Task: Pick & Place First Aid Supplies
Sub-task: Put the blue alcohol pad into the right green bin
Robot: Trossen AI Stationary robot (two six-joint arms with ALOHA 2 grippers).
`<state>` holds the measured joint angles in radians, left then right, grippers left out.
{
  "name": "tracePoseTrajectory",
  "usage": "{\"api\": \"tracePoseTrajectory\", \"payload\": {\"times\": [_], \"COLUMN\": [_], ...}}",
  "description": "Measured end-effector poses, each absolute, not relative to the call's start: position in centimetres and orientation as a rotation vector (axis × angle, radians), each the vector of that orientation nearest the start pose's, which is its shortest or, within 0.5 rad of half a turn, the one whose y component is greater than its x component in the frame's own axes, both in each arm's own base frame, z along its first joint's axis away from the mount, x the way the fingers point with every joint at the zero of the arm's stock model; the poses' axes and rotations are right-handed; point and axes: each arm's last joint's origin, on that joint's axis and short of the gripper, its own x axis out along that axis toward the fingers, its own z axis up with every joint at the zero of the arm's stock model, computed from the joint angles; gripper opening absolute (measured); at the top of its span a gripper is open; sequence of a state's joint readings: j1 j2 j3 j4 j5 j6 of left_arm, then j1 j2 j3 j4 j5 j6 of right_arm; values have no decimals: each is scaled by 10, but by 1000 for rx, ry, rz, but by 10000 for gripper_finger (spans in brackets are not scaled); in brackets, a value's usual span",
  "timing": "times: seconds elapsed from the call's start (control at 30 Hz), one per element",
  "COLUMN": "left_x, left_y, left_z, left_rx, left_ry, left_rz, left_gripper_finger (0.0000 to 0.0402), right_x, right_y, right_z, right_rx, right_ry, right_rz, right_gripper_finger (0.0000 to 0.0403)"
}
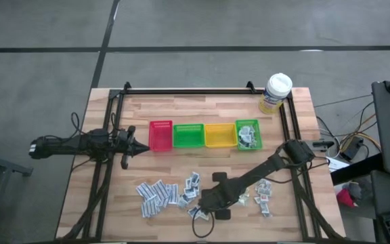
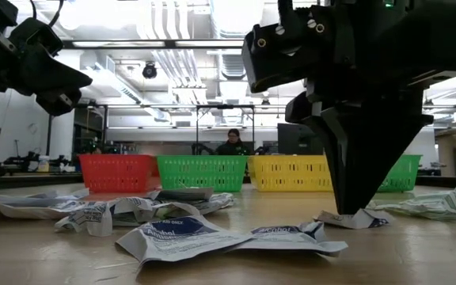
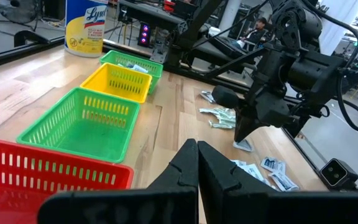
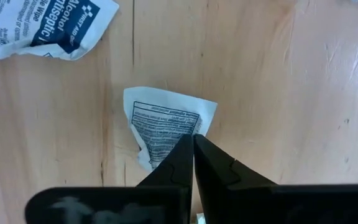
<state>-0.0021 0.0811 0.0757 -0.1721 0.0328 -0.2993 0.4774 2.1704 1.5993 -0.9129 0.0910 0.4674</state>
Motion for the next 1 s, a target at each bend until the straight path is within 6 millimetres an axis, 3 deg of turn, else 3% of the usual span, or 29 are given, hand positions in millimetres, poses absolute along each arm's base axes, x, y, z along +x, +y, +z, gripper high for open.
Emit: {"api": "tracePoseTrajectory", "payload": {"times": [0.67,1.0], "left_x": [97,97], "left_y": [-1,-1], "left_z": [166,167], "left_rx": [-301,-301], "left_ry": [181,181], "left_rz": [-8,-8], "left_gripper_finger": [0,0], "right_x": [369,369], "right_y": [178,174], "right_z": [144,160], "right_rx": [-126,-103], "right_ry": [1460,1424], "right_rz": [-114,-108], "right_gripper_finger": [8,8]}}
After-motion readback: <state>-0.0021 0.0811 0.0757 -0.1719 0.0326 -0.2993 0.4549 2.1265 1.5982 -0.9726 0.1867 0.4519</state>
